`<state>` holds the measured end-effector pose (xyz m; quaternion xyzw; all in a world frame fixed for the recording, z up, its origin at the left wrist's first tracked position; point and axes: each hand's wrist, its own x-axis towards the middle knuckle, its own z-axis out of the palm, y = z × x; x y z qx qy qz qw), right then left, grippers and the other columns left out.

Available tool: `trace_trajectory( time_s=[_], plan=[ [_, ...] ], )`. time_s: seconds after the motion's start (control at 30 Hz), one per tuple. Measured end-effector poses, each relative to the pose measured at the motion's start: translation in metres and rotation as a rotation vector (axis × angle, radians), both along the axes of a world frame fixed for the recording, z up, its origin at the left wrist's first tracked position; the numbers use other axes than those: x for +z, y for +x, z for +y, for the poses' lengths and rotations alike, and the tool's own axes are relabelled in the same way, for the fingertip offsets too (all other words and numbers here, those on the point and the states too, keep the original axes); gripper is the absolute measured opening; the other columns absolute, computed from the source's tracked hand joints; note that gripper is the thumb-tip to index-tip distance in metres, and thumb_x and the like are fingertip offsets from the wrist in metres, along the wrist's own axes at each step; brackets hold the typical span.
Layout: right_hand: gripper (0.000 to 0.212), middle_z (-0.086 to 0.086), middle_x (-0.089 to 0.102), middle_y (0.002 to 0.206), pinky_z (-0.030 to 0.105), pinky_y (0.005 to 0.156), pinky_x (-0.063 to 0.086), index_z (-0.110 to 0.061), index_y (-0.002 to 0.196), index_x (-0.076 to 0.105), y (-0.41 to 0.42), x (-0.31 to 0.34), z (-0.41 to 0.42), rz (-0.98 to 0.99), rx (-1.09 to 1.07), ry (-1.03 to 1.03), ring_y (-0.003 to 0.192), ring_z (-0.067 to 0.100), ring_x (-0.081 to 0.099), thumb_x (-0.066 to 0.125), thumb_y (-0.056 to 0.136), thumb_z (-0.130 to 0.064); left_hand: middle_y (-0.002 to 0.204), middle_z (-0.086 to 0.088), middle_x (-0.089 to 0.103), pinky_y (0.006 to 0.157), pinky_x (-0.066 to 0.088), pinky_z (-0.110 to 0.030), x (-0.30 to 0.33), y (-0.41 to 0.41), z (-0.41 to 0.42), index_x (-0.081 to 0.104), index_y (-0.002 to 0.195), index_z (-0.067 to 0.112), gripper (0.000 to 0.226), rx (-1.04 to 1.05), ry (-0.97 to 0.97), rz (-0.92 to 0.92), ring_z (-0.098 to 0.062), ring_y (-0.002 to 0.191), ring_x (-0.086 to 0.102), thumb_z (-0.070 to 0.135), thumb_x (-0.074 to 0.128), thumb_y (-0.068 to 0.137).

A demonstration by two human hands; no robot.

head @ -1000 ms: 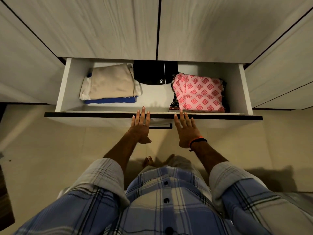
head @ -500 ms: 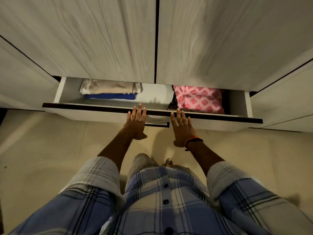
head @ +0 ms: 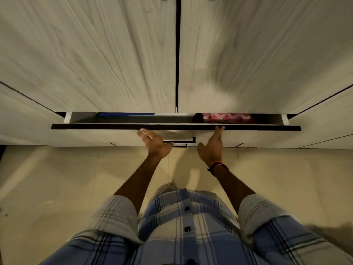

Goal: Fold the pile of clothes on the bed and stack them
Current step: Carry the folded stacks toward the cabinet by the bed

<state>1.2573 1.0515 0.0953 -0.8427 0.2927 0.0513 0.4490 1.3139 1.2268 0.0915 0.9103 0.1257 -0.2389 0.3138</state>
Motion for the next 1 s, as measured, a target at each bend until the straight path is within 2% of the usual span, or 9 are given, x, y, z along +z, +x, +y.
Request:
trace_trajectory(
  time_s=[0.07, 0.13, 0.27, 0.33, 0.47, 0.57, 0.7, 0.87, 1.0],
  plan=[
    [0.091, 0.017, 0.011, 0.162, 0.043, 0.121, 0.024, -0.001, 0.154, 0.003, 0.008, -0.002, 0.006, 0.059, -0.305, 0.236, 0.148, 0.033, 0.020, 0.063, 0.087, -0.003, 0.160, -0.021, -0.002, 0.121, 0.009, -0.040, 0.001, 0.011, -0.007, -0.008, 0.151, -0.003, 0.106, 0.117, -0.134, 0.151, -0.036, 0.148, 0.003, 0.033, 0.070, 0.089],
    [0.077, 0.018, 0.032, 0.150, 0.044, 0.115, 0.034, -0.001, 0.150, 0.017, 0.021, -0.001, 0.007, 0.136, -0.431, 0.512, 0.136, 0.035, 0.037, 0.062, 0.088, -0.006, 0.142, -0.009, 0.034, 0.116, 0.027, -0.036, -0.003, 0.027, -0.009, 0.012, 0.151, 0.001, 0.093, 0.265, -0.347, 0.231, -0.025, 0.132, 0.036, 0.024, 0.074, 0.086],
    [0.042, 0.007, 0.059, 0.115, 0.041, 0.104, 0.047, 0.002, 0.128, 0.049, 0.056, -0.007, 0.001, 0.140, -0.369, 0.703, 0.111, 0.025, 0.059, 0.060, 0.087, 0.001, 0.135, -0.011, 0.056, 0.111, 0.038, -0.046, -0.003, 0.055, -0.007, 0.040, 0.140, 0.007, 0.101, 0.414, -0.624, 0.286, -0.030, 0.128, 0.050, 0.032, 0.089, 0.056],
    [0.034, 0.004, 0.054, 0.099, 0.035, 0.090, 0.054, 0.007, 0.121, 0.050, 0.069, -0.009, 0.000, 0.180, -0.314, 0.649, 0.092, 0.016, 0.060, 0.056, 0.088, 0.002, 0.130, -0.012, 0.060, 0.110, 0.040, -0.046, -0.009, 0.061, -0.005, 0.044, 0.136, 0.007, 0.108, 0.441, -0.713, 0.288, -0.030, 0.124, 0.053, 0.034, 0.090, 0.042],
    [0.014, 0.004, 0.046, 0.080, 0.018, 0.067, 0.051, -0.005, 0.094, 0.048, 0.086, -0.011, -0.006, 0.171, -0.300, 0.616, 0.067, 0.008, 0.049, 0.045, 0.090, 0.007, 0.136, -0.010, 0.055, 0.112, 0.037, -0.045, -0.012, 0.068, -0.002, 0.038, 0.137, 0.001, 0.103, 0.420, -0.767, 0.281, -0.027, 0.127, 0.050, 0.029, 0.089, 0.052],
    [0.013, 0.012, 0.049, 0.092, 0.028, 0.078, 0.050, -0.004, 0.089, 0.051, 0.096, -0.016, -0.009, 0.169, -0.283, 0.660, 0.084, 0.020, 0.052, 0.052, 0.084, 0.007, 0.138, -0.014, 0.053, 0.112, 0.038, -0.045, -0.018, 0.080, 0.001, 0.038, 0.139, -0.001, 0.120, 0.393, -0.765, 0.265, -0.029, 0.127, 0.051, 0.038, 0.092, 0.039],
    [0.059, 0.008, 0.049, 0.097, 0.031, 0.077, 0.045, -0.012, 0.115, 0.039, 0.102, -0.015, -0.006, 0.084, -0.439, 0.893, 0.092, 0.024, 0.053, 0.060, 0.064, 0.007, 0.136, -0.019, 0.055, 0.109, 0.042, -0.046, -0.053, 0.094, 0.003, 0.040, 0.138, -0.004, 0.129, 0.359, -0.742, 0.258, -0.032, 0.124, 0.055, 0.041, 0.093, 0.029],
    [0.030, 0.012, 0.058, 0.094, 0.027, 0.080, 0.050, 0.008, 0.107, 0.057, 0.107, -0.006, -0.008, 0.050, -0.420, 0.833, 0.089, 0.023, 0.058, 0.052, 0.080, 0.018, 0.130, -0.019, 0.060, 0.107, 0.044, -0.046, -0.100, 0.110, 0.008, 0.045, 0.134, -0.004, 0.133, 0.328, -0.745, 0.267, -0.033, 0.119, 0.059, 0.039, 0.098, 0.021],
    [0.028, 0.008, 0.061, 0.087, 0.037, 0.101, 0.047, -0.006, 0.078, 0.063, 0.110, -0.007, -0.012, 0.056, -0.344, 0.813, 0.097, 0.028, 0.059, 0.050, 0.083, 0.019, 0.118, -0.015, 0.067, 0.104, 0.047, -0.042, -0.032, 0.103, 0.004, 0.057, 0.124, 0.000, 0.071, 0.313, -0.726, 0.262, -0.030, 0.112, 0.063, 0.009, 0.085, 0.059]
  ],
)
